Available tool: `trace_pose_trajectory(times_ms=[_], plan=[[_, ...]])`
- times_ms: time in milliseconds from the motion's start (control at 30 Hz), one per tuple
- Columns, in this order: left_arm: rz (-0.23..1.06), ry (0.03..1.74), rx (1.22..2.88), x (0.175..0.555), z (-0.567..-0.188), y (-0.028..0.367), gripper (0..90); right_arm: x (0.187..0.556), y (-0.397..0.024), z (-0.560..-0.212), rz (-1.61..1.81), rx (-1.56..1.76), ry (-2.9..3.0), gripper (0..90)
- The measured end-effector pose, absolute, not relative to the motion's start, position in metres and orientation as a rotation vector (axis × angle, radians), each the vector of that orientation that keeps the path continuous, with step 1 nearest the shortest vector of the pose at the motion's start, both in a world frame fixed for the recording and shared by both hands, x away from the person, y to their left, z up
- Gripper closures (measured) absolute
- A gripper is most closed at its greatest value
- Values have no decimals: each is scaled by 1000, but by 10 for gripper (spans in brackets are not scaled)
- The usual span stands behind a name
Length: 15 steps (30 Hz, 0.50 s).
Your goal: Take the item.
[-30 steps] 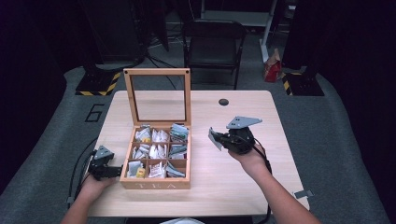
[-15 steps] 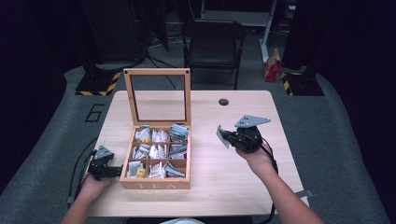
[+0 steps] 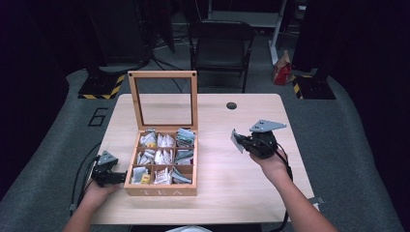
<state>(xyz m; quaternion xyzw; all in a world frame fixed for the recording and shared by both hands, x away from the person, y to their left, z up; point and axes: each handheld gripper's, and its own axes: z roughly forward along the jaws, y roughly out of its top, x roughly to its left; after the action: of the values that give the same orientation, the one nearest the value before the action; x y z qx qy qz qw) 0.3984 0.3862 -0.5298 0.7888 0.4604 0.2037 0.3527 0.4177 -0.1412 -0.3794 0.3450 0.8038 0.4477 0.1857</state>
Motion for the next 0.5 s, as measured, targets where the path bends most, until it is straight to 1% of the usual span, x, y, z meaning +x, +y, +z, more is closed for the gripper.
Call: trace_pose_trajectory(times_ms=[500], plan=[[527,1192,2040,398,-530,386,154,418,-151,-399,1242,1011,2246,897]])
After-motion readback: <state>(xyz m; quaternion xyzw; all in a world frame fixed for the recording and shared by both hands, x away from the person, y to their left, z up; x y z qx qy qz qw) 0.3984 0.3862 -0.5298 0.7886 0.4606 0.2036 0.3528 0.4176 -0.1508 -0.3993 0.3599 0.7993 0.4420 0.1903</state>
